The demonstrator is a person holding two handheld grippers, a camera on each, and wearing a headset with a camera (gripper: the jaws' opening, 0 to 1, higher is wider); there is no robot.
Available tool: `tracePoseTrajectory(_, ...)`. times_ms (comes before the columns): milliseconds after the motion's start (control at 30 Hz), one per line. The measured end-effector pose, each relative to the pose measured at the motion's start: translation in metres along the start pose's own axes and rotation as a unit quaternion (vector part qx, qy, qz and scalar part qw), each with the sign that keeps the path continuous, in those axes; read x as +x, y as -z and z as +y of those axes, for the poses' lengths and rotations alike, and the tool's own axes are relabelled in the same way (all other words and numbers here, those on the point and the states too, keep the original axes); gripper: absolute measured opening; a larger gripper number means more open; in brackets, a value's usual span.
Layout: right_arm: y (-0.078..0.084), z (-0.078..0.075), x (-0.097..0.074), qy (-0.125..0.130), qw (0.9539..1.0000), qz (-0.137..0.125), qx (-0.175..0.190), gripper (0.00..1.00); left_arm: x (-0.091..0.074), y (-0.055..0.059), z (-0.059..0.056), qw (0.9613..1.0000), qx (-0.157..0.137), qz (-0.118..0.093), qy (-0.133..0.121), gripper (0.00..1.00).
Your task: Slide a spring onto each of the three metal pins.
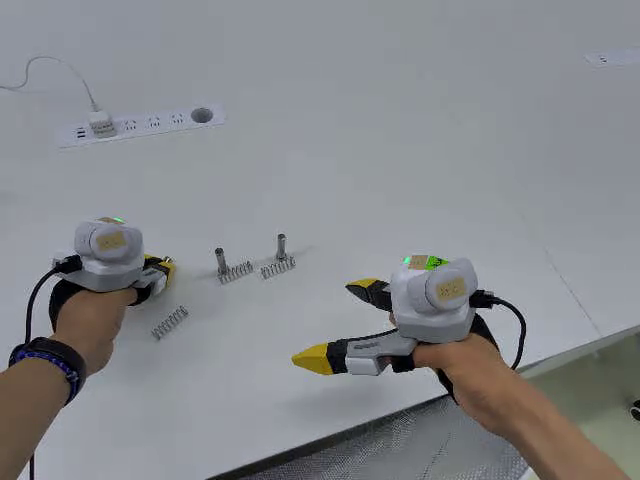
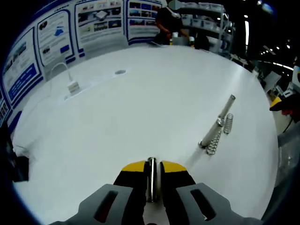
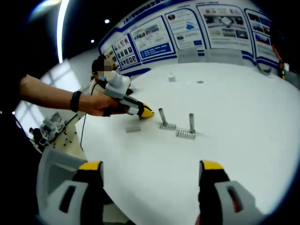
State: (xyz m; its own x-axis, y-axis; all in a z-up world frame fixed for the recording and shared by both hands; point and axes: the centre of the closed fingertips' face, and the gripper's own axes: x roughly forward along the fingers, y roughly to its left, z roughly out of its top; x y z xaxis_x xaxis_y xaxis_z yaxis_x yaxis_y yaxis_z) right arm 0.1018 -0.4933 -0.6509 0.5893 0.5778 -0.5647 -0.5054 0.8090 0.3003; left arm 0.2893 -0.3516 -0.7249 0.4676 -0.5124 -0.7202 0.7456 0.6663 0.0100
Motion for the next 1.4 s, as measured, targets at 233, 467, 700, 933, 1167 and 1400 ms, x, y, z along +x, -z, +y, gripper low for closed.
tracePoseTrajectory(233,-0.001,0.0,0.001,-0.001,1.0,0.001,0.001,0.85,-0.004,0.003,-0.001,0.9994,0.03,0.014,-0.004,0.08)
tracePoseTrajectory(467,-0.001,-0.001,-0.001,0.003,1.0,-0.002,0.008,0.84,-0.01,-0.001,0.002,0.9999,0.005,0.009,-0.005,0.08)
tracePoseTrajectory(700,0.004,0.001,-0.001,0.002,1.0,0.0,0.009,0.84,-0.022,-0.006,0.003,0.9999,-0.004,-0.008,-0.006,0.08)
tracePoseTrajectory(933,0.002,0.002,0.0,0.001,0.9999,-0.006,0.014,0.84,-0.03,-0.005,0.001,0.9997,-0.019,-0.018,-0.004,0.08)
tracePoseTrajectory(1167,0.0,0.002,-0.001,0.002,0.9999,-0.009,0.014,0.84,-0.038,-0.006,0.001,0.9994,-0.025,-0.024,-0.007,0.08)
tracePoseTrajectory(1400,-0.001,0.004,-0.001,0.0,0.9997,-0.014,0.017,0.84,-0.044,-0.004,0.0,0.9989,-0.035,-0.028,-0.01,0.08)
